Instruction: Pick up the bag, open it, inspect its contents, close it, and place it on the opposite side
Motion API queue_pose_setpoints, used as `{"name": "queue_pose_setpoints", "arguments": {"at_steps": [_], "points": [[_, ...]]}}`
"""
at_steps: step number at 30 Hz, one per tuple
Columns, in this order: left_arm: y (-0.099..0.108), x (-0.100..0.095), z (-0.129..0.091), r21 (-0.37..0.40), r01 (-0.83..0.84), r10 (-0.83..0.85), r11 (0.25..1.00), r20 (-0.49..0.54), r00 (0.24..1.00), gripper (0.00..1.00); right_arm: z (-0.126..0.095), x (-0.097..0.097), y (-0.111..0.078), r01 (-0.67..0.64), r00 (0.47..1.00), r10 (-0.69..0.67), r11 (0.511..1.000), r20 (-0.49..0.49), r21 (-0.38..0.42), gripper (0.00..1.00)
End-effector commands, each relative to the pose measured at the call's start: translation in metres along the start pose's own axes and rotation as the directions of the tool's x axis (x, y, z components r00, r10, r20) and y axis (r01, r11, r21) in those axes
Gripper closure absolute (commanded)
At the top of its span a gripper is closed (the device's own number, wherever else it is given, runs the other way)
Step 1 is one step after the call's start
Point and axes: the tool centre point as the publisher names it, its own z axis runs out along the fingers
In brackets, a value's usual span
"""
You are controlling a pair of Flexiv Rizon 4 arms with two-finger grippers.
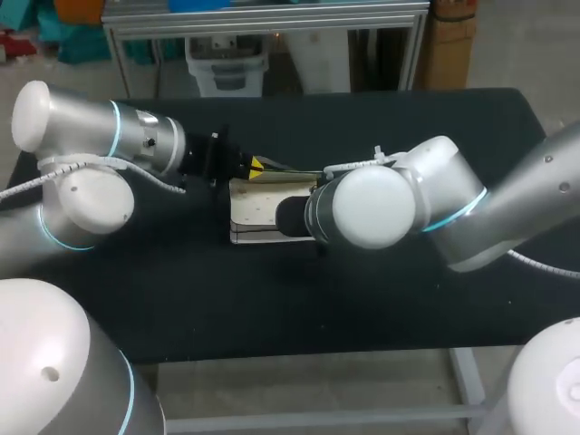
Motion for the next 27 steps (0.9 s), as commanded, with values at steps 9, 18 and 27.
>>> {"name": "queue_pose_setpoints", "arguments": {"at_steps": [9,18,27], "points": [[0.004,-0.001,-0.003,0.018,0.014,-0.013,1.0,-0.08,0.997,0.05,0.002,0.003,-0.002,-0.001,1.0,0.001,1.0,0.005,0.0,1.0],[-0.002,0.015,-0.002,-0.004,0.002,-0.003,1.0,-0.103,0.995,0.0,0.002,0.003,-0.002,-0.001,1.0,0.001,1.0,0.005,0.0,1.0],[0.006,0.016,0.016,-0.083,0.03,-0.037,0.996,-0.082,0.996,0.0,0.002,0.003,-0.002,-0.001,1.0,0.001,1.0,0.005,0.0,1.0]]}}
